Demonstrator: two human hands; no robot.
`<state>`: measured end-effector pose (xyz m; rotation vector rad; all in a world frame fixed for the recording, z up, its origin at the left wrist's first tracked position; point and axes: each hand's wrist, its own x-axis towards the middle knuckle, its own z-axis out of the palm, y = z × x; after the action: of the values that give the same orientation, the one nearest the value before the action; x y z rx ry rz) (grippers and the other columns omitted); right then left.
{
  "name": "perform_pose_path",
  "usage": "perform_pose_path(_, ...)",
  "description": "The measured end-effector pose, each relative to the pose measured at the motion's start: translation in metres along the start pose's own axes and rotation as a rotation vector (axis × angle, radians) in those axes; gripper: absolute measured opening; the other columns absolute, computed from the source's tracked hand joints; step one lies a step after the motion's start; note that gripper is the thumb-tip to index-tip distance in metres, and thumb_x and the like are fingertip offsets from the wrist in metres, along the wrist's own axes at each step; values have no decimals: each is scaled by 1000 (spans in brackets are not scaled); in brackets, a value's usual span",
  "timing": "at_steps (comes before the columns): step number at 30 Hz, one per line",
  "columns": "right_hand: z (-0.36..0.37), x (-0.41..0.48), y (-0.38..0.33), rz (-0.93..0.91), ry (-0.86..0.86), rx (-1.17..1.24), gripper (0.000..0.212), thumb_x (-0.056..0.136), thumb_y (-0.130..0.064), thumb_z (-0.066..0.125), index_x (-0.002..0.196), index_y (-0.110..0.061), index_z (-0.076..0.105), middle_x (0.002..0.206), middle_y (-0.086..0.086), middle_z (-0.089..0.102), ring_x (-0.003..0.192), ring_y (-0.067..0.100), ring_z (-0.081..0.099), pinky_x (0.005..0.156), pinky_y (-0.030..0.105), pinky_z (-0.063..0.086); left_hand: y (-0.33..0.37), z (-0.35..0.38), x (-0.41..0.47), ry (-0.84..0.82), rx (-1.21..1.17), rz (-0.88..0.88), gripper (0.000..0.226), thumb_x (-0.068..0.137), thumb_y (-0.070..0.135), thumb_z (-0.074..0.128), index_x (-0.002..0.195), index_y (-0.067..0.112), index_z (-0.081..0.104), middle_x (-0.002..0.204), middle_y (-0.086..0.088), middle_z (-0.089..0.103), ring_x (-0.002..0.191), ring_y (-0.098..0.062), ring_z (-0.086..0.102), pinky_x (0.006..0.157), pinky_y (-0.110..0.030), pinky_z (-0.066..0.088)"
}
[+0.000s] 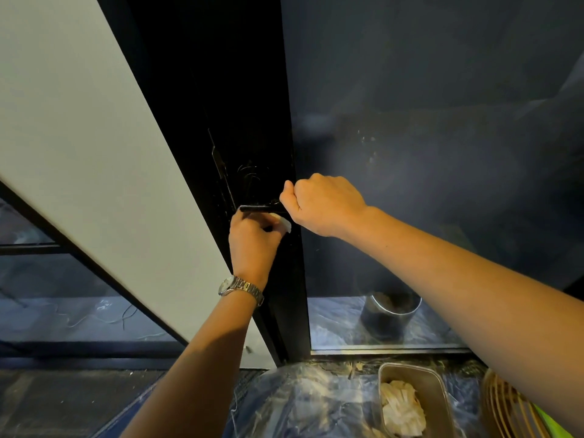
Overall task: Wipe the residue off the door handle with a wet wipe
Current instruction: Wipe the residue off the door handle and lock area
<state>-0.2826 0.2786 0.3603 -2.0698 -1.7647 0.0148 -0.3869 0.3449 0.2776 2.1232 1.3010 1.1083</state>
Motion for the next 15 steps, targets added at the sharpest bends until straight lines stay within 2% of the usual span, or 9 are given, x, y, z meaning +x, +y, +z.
perform_pose_path(1, 1, 0, 0, 0, 1, 5, 58, 102, -30, 24, 49, -14, 42, 47, -1, 42, 44, 16, 44, 48, 27, 38, 4, 0, 0, 17, -68, -57, 18, 75, 17, 73, 86, 4, 69, 101, -10, 65, 94, -21, 59, 85, -30, 49)
perform_pose_path(3, 1, 0, 0, -3, 3, 13, 58, 102, -30, 24, 49, -14, 43, 47, -1, 43, 44, 15, 45, 50, 28, 40, 10, 0, -1, 35, -134, -131, 20, 74, 14, 74, 88, 3, 66, 106, -12, 61, 83, -15, 56, 75, -24, 48)
perform_pose_path(5, 1, 1, 0, -6, 6, 18, 58, 102, -30, 25, 49, -14, 42, 46, -1, 42, 42, 15, 43, 49, 28, 40, 14, 2, -1, 51, -138, -173, 24, 75, 13, 73, 93, 1, 64, 112, -14, 56, 82, -12, 51, 68, -16, 40)
perform_pose_path(7, 0, 1, 0, -6, 8, 19, 58, 102, -29, 25, 48, -14, 40, 45, -1, 40, 41, 15, 41, 48, 27, 38, 16, 3, -1, 78, -153, -239, 29, 74, 14, 73, 97, 0, 62, 114, -15, 54, 85, -16, 53, 71, -20, 39)
perform_pose_path(9, 0, 0, -1, -3, 12, 20, 57, 101, -29, 25, 48, -14, 39, 45, -1, 40, 41, 15, 41, 48, 28, 39, 15, 5, 1, 109, -193, -310, 29, 74, 12, 73, 97, 1, 60, 111, -16, 56, 89, -23, 56, 72, -25, 42)
perform_pose_path(11, 0, 0, -1, -3, 10, 21, 57, 101, -29, 25, 48, -14, 40, 45, -1, 40, 42, 16, 42, 49, 29, 40, 11, 6, 5, 119, -244, -367, 19, 75, 11, 70, 89, 7, 59, 106, -17, 61, 85, -25, 60, 66, -25, 45)
perform_pose_path(13, 0, 0, -1, -2, 5, 19, 57, 101, -29, 25, 48, -14, 40, 45, -1, 40, 42, 15, 41, 48, 28, 39, 9, 6, 9, 115, -296, -414, 15, 76, 10, 68, 84, 11, 56, 100, -16, 64, 80, -25, 63, 58, -21, 47)
perform_pose_path(15, -1, 0, -1, -7, 5, 10, 57, 101, -29, 25, 48, -13, 40, 45, -1, 40, 41, 15, 41, 46, 27, 36, 9, 7, 9, 94, -289, -384, 16, 77, 9, 68, 88, 7, 56, 98, -14, 62, 77, -20, 62, 56, -14, 46)
